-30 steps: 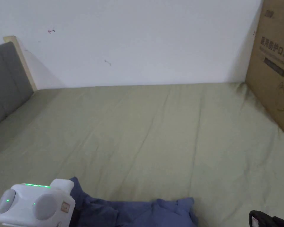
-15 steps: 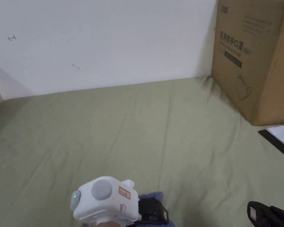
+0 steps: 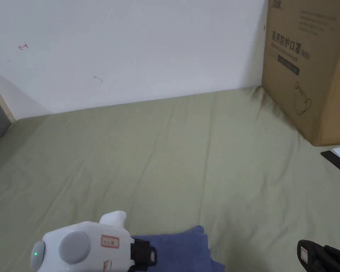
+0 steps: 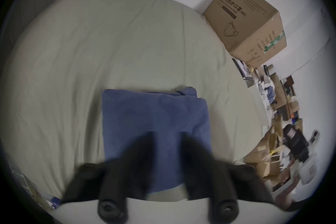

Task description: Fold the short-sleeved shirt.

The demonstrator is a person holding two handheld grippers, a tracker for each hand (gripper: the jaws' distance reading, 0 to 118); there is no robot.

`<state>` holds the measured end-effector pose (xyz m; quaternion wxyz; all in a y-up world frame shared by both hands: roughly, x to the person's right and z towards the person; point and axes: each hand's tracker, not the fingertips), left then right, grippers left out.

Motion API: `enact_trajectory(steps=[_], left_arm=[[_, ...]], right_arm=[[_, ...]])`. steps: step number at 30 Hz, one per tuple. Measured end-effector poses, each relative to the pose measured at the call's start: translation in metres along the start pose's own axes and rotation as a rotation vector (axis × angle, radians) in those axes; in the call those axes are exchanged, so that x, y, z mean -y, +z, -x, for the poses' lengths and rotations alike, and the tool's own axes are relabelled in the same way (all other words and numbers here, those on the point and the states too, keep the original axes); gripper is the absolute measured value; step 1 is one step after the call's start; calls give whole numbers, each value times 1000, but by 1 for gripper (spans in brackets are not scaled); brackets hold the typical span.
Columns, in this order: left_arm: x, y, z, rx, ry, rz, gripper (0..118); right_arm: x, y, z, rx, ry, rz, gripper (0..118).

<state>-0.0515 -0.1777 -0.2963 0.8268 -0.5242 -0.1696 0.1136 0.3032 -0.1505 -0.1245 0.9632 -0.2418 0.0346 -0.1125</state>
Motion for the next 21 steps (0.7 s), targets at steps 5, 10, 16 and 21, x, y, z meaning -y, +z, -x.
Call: enact_trajectory(steps=[5, 10, 16, 21], left_arm=[[12, -40, -32, 71, -90, 54, 1], [22, -101, -75, 45, -186, 151, 1], [27, -121, -95, 124, -128, 127, 1], [29, -49, -93, 416, -44, -137, 1]], right_arm=[[1, 0, 1, -4, -2, 4, 2], [4, -1, -1, 10, 6, 22, 2], [4, -1, -3, 19, -9, 34, 2], [-6, 12, 4, -49, -61, -12, 2]])
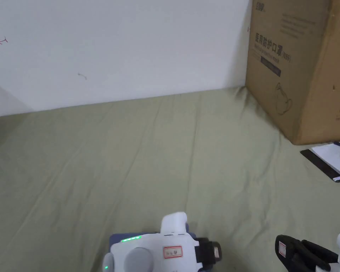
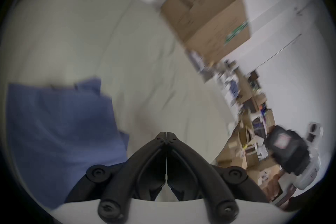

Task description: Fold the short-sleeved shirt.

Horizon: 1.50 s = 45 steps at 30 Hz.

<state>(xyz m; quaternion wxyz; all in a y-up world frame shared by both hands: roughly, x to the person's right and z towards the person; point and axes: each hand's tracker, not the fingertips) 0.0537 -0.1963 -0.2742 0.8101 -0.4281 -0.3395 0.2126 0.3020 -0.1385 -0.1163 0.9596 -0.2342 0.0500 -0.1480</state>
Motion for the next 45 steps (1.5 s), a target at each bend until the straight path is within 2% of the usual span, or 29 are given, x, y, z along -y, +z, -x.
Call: enact_trajectory(steps=[3, 6, 8, 10, 13, 14, 16, 19, 22, 25, 28, 33, 36, 38, 39, 40, 41, 42, 43, 45], left_arm=[[-10, 75, -27, -60, -176, -251, 1], [-6, 152, -52, -212, -360, -526, 1], [3, 187, -61, -368, -458, -698, 0], [17, 215, -65, -549, -488, -849, 0], [40, 239, -52, -653, -440, -998, 0], [48, 241, -46, -698, -435, -1034, 0], [63, 238, -33, -821, -423, -1062, 0], [75, 234, -10, -807, -399, -1018, 0], [77, 230, 0, -842, -364, -951, 0], [80, 233, 2, -831, -331, -969, 0], [81, 228, 3, -849, -348, -954, 0], [79, 229, 2, -821, -351, -940, 0], [71, 238, -2, -758, -376, -912, 0], [63, 243, 1, -665, -401, -836, 0], [57, 244, 4, -619, -394, -776, 0], [53, 245, 7, -590, -378, -722, 0], [49, 244, 10, -571, -356, -675, 0], [45, 242, 16, -540, -322, -619, 0], [41, 239, 22, -509, -274, -568, 0], [34, 232, 41, -457, -159, -481, 0]], right_arm=[[-17, 16, 15, -44, 24, -77, 2], [-34, 36, 35, -85, 71, -203, 2], [-42, 50, 49, -95, 119, -309, 2], [-43, 62, 62, -76, 182, -448, 2], [-28, 67, 74, -65, 236, -664, 2], [-23, 65, 76, -34, 248, -703, 2], [-14, 49, 81, 102, 278, -676, 2], [-2, 22, 75, 184, 292, -572, 2], [8, 20, 73, 269, 280, -536, 2], [11, 24, 69, 244, 283, -530, 2], [10, 24, 70, 261, 336, -529, 2], [-2, 27, 75, 253, 295, -537, 2], [-19, 23, 80, 145, 265, -543, 2], [-33, 2, 79, -38, 259, -414, 2], [-40, -19, 79, -140, 236, -254, 2], [-43, -47, 81, -183, 215, -26, 2], [-38, -76, 82, -183, 198, 143, 2], [-27, -104, 83, -160, 216, 298, 2], [-13, -130, 83, -136, 251, 392, 2], [17, -165, 79, -103, 314, 469, 2]])
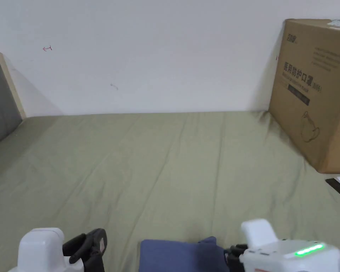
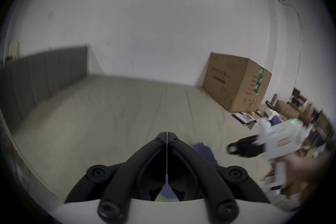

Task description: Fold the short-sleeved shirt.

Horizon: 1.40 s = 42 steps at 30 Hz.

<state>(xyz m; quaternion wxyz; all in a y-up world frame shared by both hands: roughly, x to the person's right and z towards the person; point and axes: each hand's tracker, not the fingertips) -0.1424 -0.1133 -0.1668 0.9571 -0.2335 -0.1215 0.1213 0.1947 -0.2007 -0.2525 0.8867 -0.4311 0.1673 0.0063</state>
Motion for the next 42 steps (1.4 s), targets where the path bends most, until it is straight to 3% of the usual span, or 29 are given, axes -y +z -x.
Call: enact_trajectory(steps=[5, 7, 9, 10, 11, 12, 13, 14, 20, 22, 23, 24, 26, 27, 29, 32, 37, 42], left_arm=[[12, -62, 62, 187, 320, 293, 0], [24, -96, 90, 304, 466, 418, 0], [42, -133, 117, 432, 582, 536, 11], [50, -148, 126, 465, 609, 576, 28], [58, -162, 132, 495, 618, 628, 66], [67, -178, 137, 516, 623, 674, 93], [75, -189, 141, 565, 640, 693, 110], [82, -202, 145, 623, 672, 712, 115], [112, -265, 133, 935, 945, 713, 115], [118, -278, 115, 911, 936, 742, 115], [115, -278, 102, 897, 867, 760, 111], [112, -276, 95, 862, 793, 755, 96], [108, -272, 87, 687, 623, 765, 18], [114, -274, 88, 532, 534, 804, 18], [113, -270, 95, 659, 783, 779, 18], [93, -253, 85, 599, 582, 751, 18], [48, -211, 134, 592, 601, 726, 18], [-18, -153, 256, 290, 444, 730, 18]], right_arm=[[20, -77, -7, 46, -17, 224, 2], [23, -83, -10, 31, -35, 203, 2], [20, -83, -11, 24, -44, 201, 2], [19, -82, -12, 20, -49, 206, 2], [20, -81, -13, 14, -54, 207, 2], [20, -80, -15, 7, -57, 206, 2], [21, -80, -16, 0, -58, 203, 2], [22, -79, -18, -7, -61, 199, 2], [25, -79, -20, -27, -114, 187, 2], [27, -80, -21, -30, -119, 182, 2], [28, -79, -22, -32, -121, 178, 2], [29, -79, -23, -36, -127, 173, 2], [31, -78, -26, -45, -148, 162, 2], [32, -77, -27, -50, -165, 156, 2], [33, -75, -27, -54, -183, 147, 2], [32, -63, -24, -52, -176, 100, 2], [28, -35, -6, -44, -146, 40, 2], [18, -21, 17, -60, -111, 40, 2]])
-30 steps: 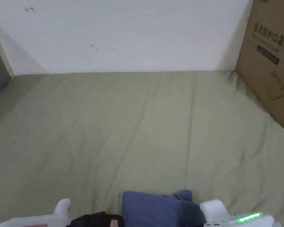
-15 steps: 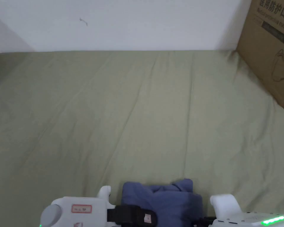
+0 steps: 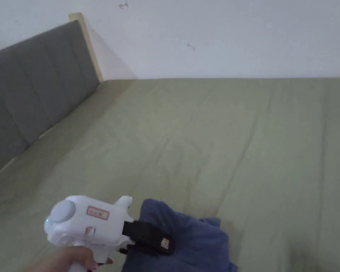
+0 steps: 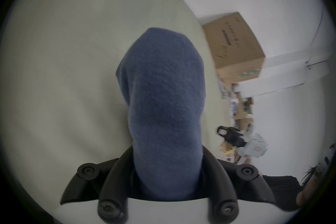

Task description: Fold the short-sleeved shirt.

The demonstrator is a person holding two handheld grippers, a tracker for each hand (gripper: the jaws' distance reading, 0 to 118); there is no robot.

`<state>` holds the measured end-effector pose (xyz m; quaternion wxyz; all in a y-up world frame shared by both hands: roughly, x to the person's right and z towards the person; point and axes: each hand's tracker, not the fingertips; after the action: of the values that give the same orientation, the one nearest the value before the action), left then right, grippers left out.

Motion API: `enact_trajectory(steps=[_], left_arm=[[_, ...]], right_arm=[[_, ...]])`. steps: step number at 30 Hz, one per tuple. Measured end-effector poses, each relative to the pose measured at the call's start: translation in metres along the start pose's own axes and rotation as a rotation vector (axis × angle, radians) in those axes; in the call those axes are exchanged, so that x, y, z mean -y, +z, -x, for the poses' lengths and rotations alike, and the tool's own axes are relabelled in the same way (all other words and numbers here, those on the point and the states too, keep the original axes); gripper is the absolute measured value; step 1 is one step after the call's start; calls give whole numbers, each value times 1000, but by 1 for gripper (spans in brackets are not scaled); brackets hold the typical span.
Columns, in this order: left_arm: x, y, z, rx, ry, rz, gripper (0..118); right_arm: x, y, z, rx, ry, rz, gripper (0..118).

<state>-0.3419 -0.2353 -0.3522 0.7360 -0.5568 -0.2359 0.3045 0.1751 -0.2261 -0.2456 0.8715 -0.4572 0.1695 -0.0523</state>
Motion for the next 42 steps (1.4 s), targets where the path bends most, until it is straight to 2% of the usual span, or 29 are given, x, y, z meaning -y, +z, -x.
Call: enact_trajectory(steps=[2, 5, 10, 11, 12, 13, 14, 15, 17, 21, 23, 25, 26, 27, 29, 30, 33, 37, 40, 42], left_arm=[[-15, 49, 28, -107, 12, -6, 18], [-37, 107, 55, -397, -33, -29, 18], [-60, 156, 73, -751, -73, -38, 21], [-62, 158, 77, -816, -89, -38, 30], [-62, 159, 81, -901, -96, -44, 47], [-61, 156, 81, -979, -113, -39, 68], [-60, 155, 83, -1051, -136, -35, 98], [-57, 155, 85, -1087, -144, -37, 110], [-54, 157, 86, -1109, -117, -65, 113], [-39, 153, 72, -1027, -65, -142, 113], [-20, 137, 51, -938, -51, -226, 111], [5, 116, 17, -785, -75, -309, 107], [23, 103, -4, -697, -94, -363, 92], [41, 89, -25, -620, -115, -421, 69], [65, 62, -53, -488, -129, -471, 9], [82, 48, -72, -445, -143, -503, 2], [124, 15, -127, -307, -224, -557, 0], [166, -4, -199, -258, -331, -709, 0], [189, 2, -242, -216, -407, -828, 0], [203, 8, -272, -265, -481, -916, 0]], right_arm=[[-1, 0, 10, -2, 16, 9, 2], [-4, -6, 23, 6, 24, 31, 2], [-10, -21, 42, 5, 35, 52, 2], [-11, -23, 46, 12, 40, 55, 2], [-13, -25, 48, 13, 42, 56, 2], [-14, -25, 49, 9, 39, 57, 2], [-16, -25, 51, -2, 34, 57, 2], [-17, -23, 52, -11, 33, 51, 2], [-19, -20, 53, -14, 41, 41, 2], [-21, -8, 49, 8, 55, 18, 2], [-21, 3, 45, 16, 45, -7, 2], [-22, 16, 40, 21, 38, -35, 2], [-21, 23, 38, 30, 39, -50, 2], [-21, 30, 36, 40, 42, -63, 2], [-22, 46, 31, 53, 45, -79, 2], [-22, 55, 28, 58, 40, -87, 2], [-19, 84, 19, 60, -18, -116, 2], [-10, 124, 5, 69, -88, -202, 2], [-5, 162, 7, 70, -71, -356, 2], [-4, 188, 14, 78, -15, -487, 2]])
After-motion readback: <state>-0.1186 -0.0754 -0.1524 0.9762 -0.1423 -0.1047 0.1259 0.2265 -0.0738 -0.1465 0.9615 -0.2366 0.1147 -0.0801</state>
